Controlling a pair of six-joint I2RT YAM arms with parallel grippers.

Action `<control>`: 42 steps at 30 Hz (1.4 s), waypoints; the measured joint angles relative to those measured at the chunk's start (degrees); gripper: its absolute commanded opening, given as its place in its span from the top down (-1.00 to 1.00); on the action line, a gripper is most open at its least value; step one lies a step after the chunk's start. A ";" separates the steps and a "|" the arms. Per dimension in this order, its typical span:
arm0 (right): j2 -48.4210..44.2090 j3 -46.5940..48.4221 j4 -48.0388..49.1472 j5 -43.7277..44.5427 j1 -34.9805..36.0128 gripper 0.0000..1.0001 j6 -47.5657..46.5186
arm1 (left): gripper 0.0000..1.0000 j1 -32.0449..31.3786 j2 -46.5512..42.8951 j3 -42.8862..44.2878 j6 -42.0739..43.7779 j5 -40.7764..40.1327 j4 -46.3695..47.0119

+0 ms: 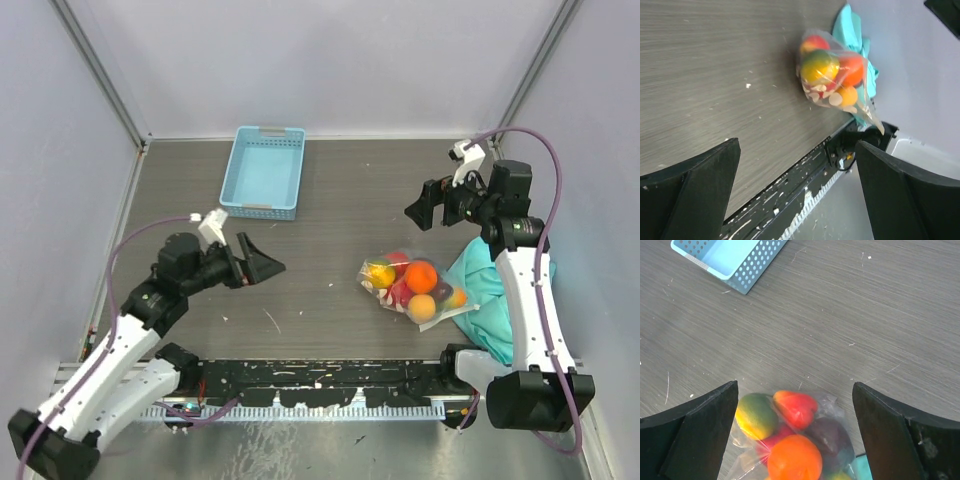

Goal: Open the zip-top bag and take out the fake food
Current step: Move the zipper food storage bag to the center of the board.

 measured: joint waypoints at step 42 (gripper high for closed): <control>-0.48 -10.03 10.03 -7.93 -4.61 -1.00 0.92 | -0.93 -40.41 56.85 25.14 -18.69 -45.27 24.35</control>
